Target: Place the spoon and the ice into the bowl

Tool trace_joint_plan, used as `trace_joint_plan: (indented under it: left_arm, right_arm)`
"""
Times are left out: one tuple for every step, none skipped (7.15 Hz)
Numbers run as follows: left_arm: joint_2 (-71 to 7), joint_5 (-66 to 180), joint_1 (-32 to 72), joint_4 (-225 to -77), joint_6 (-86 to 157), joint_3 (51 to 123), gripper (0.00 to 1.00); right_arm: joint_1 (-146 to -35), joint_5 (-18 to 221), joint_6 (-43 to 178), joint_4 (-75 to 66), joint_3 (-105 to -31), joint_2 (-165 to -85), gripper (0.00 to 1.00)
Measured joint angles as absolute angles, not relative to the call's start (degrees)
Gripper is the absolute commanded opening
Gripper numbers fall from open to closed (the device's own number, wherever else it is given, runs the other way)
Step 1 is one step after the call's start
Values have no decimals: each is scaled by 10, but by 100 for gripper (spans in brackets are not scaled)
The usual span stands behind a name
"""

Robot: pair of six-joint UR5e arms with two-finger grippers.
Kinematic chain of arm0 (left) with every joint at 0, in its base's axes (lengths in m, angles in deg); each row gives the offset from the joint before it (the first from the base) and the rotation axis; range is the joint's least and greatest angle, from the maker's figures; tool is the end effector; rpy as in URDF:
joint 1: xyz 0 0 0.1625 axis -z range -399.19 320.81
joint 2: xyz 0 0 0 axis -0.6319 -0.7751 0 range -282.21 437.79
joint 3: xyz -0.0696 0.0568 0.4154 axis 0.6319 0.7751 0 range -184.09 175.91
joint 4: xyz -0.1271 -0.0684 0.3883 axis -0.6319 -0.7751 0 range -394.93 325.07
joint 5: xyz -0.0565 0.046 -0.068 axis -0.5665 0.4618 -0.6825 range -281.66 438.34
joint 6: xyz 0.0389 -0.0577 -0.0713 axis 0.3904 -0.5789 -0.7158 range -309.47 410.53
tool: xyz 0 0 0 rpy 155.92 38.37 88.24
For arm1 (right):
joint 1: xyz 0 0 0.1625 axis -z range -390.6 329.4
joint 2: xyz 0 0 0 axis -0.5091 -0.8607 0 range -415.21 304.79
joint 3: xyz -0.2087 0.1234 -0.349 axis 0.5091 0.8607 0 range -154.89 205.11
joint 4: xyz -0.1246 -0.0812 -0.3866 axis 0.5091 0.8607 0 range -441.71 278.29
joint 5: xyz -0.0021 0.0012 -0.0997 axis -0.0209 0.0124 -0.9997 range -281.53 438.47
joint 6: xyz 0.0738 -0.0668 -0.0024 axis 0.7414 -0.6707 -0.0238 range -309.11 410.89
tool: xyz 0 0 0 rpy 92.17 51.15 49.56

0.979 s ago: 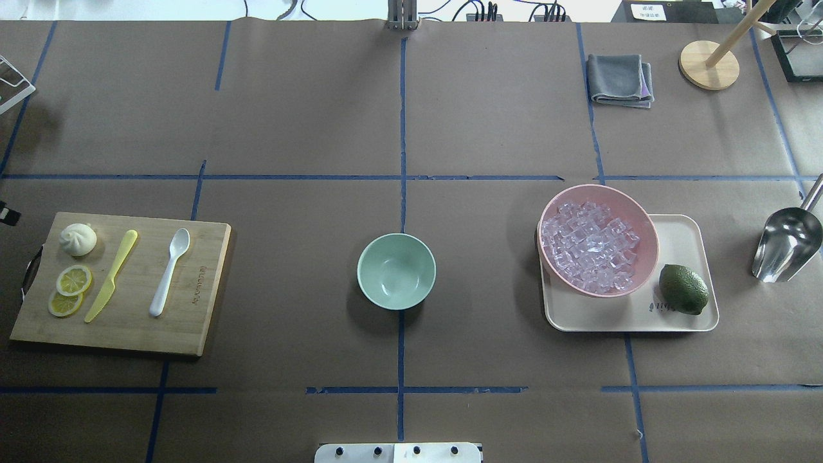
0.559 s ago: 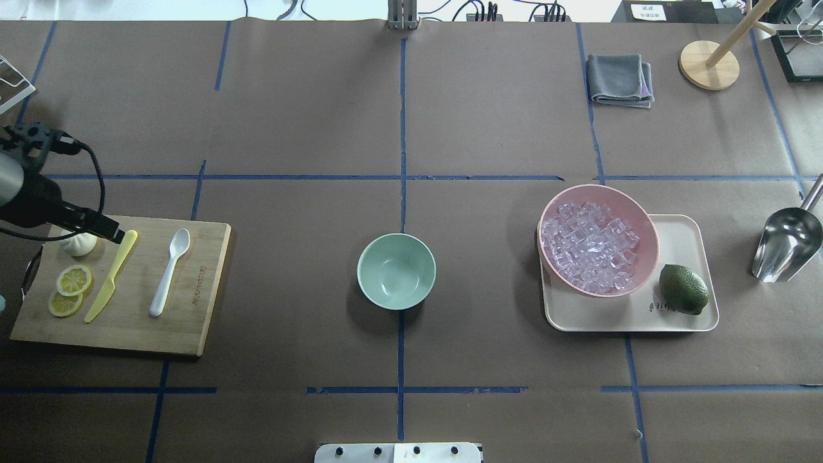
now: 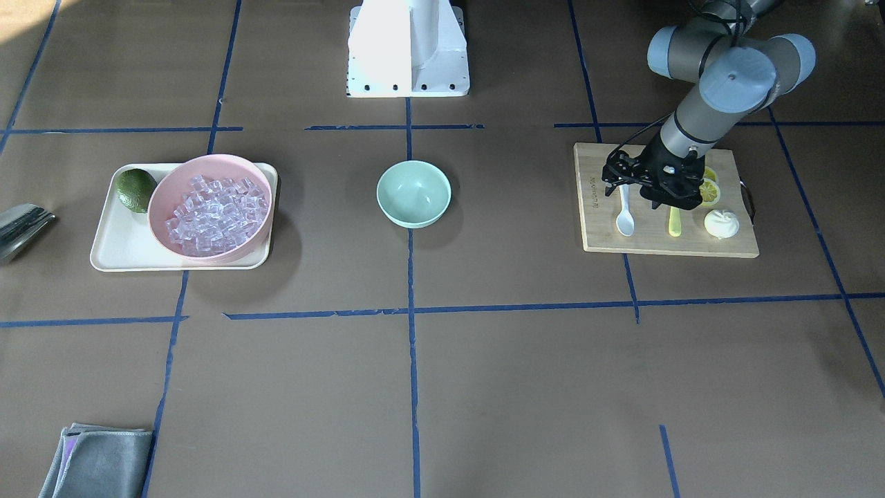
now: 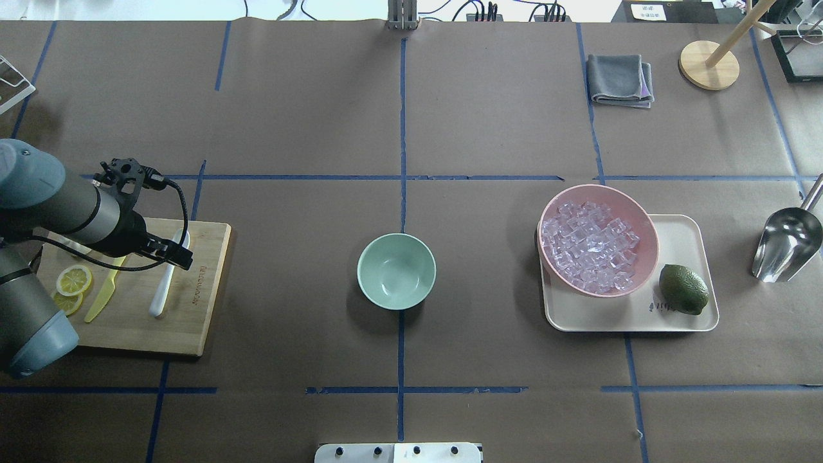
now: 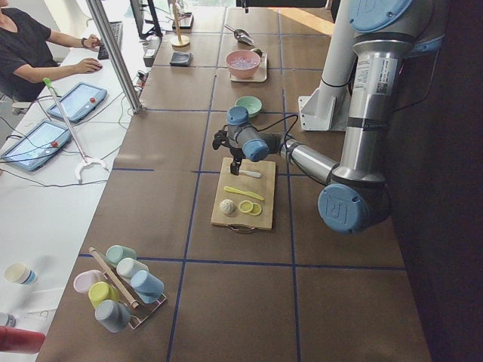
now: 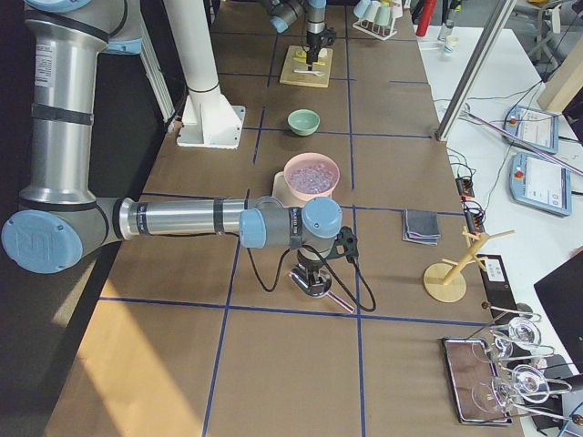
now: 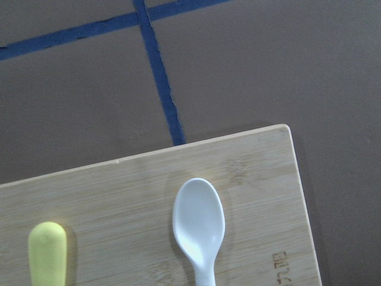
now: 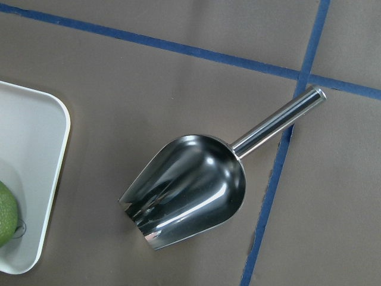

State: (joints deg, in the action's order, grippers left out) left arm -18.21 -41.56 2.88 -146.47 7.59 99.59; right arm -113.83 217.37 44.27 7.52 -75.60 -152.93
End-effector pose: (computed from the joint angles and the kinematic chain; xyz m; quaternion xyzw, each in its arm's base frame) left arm 0.3490 -0.4277 0.4522 0.0667 0.4118 0.1302 0.8995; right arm 0.0062 -0.4422 0.6219 0.0293 -0.4137 -0.1196 0.9021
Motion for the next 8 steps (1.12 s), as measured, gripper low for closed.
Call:
trace_joint_plan:
  left_arm:
    - [-182, -411, 23, -1465, 74, 991, 87]
    - [-182, -410, 22, -1464, 74, 988, 75]
    - [-182, -409, 21, -1464, 74, 986, 72]
    - [-182, -409, 21, -1464, 73, 986, 72]
    - [-182, -409, 20, -1464, 73, 984, 72]
    - [-183, -409, 20, -1463, 73, 983, 71]
    - [-184, -409, 20, -1463, 72, 980, 70]
    - [-184, -409, 20, -1463, 72, 978, 68]
  right_arm:
    - [-1138, 2174, 443, 76, -755, -1529, 99]
    - [-1138, 2173, 443, 76, -753, -1529, 99]
    - [-1138, 2173, 443, 76, -753, -1529, 99]
    - [-1138, 2173, 444, 76, -753, -1529, 99]
    - [-1138, 2173, 444, 76, -752, -1529, 99]
    - [-1138, 2173, 446, 76, -752, -1529, 99]
    - [-1138, 2174, 447, 76, -753, -1529, 99]
    - [-1138, 2174, 447, 76, -753, -1529, 99]
